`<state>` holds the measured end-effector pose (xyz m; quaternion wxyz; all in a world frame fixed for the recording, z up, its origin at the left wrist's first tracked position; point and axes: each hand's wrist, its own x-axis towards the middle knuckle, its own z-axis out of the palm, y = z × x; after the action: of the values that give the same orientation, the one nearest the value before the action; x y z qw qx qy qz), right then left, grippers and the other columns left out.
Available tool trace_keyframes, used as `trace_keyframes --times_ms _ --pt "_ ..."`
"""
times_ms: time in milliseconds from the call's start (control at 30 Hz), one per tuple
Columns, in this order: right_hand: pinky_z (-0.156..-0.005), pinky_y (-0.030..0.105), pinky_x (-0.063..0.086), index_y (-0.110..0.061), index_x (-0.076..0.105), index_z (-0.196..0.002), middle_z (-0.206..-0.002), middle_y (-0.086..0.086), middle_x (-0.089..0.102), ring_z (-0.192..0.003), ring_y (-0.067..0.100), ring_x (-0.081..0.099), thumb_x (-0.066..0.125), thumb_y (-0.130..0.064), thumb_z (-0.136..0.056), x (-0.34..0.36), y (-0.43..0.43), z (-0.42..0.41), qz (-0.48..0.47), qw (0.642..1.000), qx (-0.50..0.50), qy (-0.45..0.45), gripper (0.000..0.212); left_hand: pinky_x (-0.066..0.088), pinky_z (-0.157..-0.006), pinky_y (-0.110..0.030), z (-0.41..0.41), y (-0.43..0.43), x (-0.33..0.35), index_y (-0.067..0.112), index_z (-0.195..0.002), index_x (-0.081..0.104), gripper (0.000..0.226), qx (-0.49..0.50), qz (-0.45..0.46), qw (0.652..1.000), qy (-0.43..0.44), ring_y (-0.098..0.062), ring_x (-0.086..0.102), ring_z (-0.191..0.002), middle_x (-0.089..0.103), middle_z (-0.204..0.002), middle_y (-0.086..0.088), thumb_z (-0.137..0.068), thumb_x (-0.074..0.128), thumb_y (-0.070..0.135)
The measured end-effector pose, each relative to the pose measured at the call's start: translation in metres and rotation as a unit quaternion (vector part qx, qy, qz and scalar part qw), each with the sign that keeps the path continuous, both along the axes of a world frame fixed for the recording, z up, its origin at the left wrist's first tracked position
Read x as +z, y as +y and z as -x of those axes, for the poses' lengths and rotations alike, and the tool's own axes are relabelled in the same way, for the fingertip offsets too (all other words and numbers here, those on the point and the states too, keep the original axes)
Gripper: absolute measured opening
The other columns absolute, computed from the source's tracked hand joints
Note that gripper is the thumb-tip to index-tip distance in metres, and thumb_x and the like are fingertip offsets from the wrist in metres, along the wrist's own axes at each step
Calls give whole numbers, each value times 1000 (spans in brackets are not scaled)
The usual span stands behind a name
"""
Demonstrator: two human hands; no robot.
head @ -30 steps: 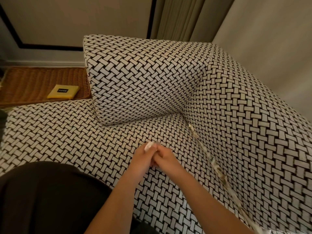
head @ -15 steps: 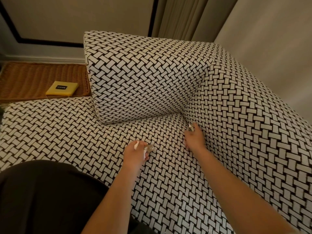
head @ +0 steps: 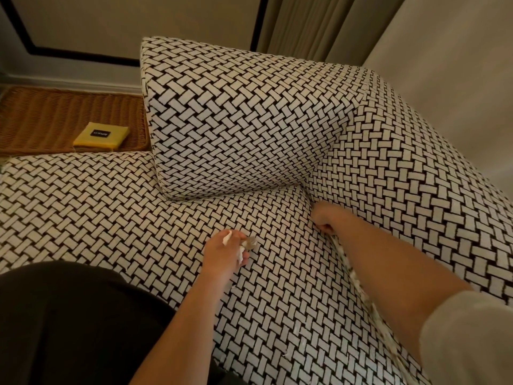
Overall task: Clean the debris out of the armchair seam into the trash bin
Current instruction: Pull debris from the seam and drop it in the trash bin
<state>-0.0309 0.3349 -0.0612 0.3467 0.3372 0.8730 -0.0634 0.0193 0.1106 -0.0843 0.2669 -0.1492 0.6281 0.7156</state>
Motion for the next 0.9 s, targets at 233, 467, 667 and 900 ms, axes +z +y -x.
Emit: trace_keyframes --times_ms 233,467,667,900 --pt "-70 29 46 -2 38 -137 -109 13 54 -72 19 48 47 0 -89 -4 -3 0 -69 996 45 -23 49 48 -46 -18 1 -2 0 6 -88 58 19 4 -18 1000 -3 -12 52 -55 64 -76 -6 -97 41 11" --pt "-56 27 47 -1 55 -104 -75 11 50 -63 19 50 43 2 -90 3 0 -2 -43 998 32 27 19 50 -52 -21 1 1 0 7 -87 58 20 12 -21 1000 -9 -11 53 -54 63 -76 -5 -97 41 10" --pt "-46 22 35 -6 61 -95 -73 4 50 -55 12 40 42 -13 -96 20 4 2 35 994 47 92 20 49 -51 -21 -1 0 2 11 -87 57 17 8 -24 1000 -8 -12 53 -56 60 -78 -5 -96 43 10" --pt "-65 26 48 -4 49 -125 -89 7 58 -59 13 46 55 -12 -91 11 10 -12 -73 995 73 1 35 51 -58 -29 -3 -1 -3 5 -96 58 15 -8 -6 1000 -2 -14 53 -57 60 -80 -9 -96 43 11"
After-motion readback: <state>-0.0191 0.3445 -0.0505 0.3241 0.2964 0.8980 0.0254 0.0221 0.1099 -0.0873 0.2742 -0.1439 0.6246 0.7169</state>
